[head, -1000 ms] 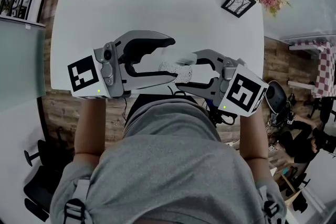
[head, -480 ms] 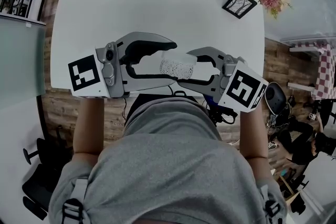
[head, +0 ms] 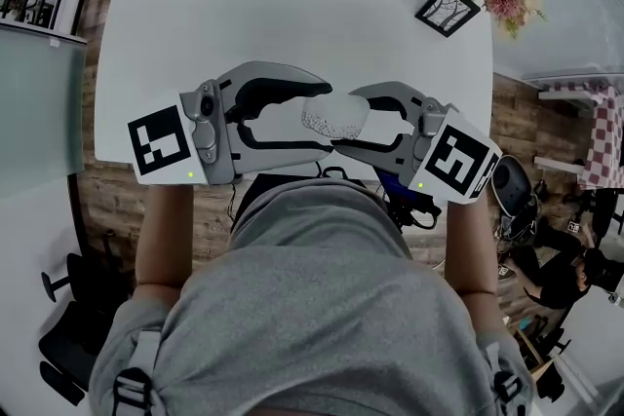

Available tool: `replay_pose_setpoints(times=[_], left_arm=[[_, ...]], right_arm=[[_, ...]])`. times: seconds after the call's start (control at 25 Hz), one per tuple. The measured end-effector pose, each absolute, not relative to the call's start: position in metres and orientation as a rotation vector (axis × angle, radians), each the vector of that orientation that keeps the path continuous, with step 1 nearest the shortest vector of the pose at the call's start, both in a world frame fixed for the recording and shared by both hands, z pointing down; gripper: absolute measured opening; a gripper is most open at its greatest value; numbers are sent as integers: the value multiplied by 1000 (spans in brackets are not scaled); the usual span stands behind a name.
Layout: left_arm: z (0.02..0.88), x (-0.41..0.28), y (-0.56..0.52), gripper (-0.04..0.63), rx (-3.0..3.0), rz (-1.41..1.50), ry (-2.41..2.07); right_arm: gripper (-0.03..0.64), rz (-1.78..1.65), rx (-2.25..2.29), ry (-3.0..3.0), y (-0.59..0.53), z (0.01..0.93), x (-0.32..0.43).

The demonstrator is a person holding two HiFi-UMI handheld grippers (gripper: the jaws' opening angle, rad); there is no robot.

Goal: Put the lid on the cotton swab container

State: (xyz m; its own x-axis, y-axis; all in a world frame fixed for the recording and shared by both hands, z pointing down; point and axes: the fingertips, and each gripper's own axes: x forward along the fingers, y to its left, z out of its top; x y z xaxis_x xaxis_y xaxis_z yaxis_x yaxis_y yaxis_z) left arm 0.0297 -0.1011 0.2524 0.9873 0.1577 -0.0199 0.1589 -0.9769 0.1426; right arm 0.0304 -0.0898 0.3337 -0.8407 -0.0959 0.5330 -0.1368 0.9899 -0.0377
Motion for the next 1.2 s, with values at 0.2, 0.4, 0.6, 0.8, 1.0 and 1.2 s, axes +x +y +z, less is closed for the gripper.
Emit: replay_pose_setpoints(times=[0.2, 0.4, 0.6, 0.8, 1.0, 1.2], left_arm=[[255, 29, -101, 235, 3004, 23, 221], [262, 28, -96, 229, 3011, 98, 232], [261, 28, -96, 205, 3017, 106, 222], [264, 30, -104, 133, 3042, 135, 152], [265, 29, -106, 98, 3012, 124, 122], [264, 30, -106, 93, 2985, 122, 133]], right_arm=[[206, 98, 184, -2575, -93, 333, 31], [206, 93, 207, -2582, -96, 331, 33], [206, 73, 235, -2612, -99, 325, 33], [206, 80, 244, -2639, -100, 324, 34], [206, 77, 244, -2650, -98, 324, 33], [206, 76, 242, -2644, -98, 324, 34]])
